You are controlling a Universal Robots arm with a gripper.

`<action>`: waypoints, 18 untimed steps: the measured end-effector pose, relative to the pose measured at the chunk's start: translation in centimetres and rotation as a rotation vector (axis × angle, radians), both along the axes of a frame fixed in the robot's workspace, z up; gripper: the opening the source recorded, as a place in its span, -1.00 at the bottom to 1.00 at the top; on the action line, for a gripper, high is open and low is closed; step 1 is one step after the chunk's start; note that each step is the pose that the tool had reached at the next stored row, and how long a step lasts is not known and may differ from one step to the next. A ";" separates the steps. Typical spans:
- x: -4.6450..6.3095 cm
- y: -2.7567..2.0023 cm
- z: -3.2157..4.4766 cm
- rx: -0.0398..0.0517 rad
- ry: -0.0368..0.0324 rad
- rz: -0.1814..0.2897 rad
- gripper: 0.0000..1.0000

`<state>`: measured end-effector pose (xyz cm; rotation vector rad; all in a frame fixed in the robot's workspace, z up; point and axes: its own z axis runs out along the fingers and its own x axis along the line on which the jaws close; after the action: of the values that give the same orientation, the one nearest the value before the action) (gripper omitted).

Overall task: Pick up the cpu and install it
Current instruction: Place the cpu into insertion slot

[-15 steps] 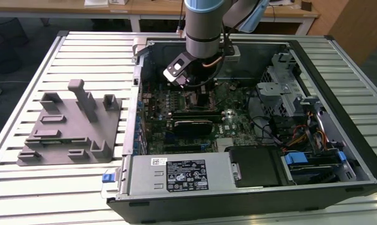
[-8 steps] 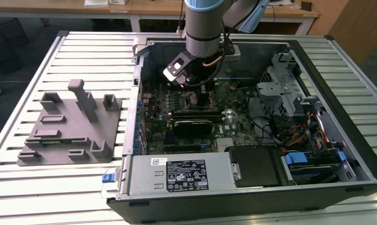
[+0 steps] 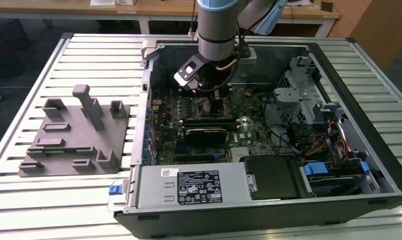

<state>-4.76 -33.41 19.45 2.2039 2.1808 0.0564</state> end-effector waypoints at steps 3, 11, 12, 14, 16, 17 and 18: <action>0.0 0.00 -0.01 0.0002 -0.0002 0.000 0.06; 0.1 -0.01 -0.03 0.0007 -0.0006 0.000 0.08; 0.1 -0.01 -0.02 0.0005 -0.0004 0.000 0.21; 0.1 -0.02 -0.01 0.0004 -0.0002 0.000 0.21; 0.1 -0.05 -0.01 0.0002 -0.0001 0.000 0.21; 0.1 -0.05 -0.01 0.0002 -0.0002 0.000 0.21; 0.1 -0.05 -0.01 0.0002 -0.0001 0.000 0.21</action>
<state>-4.70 -33.46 19.44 2.2039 2.1808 0.0568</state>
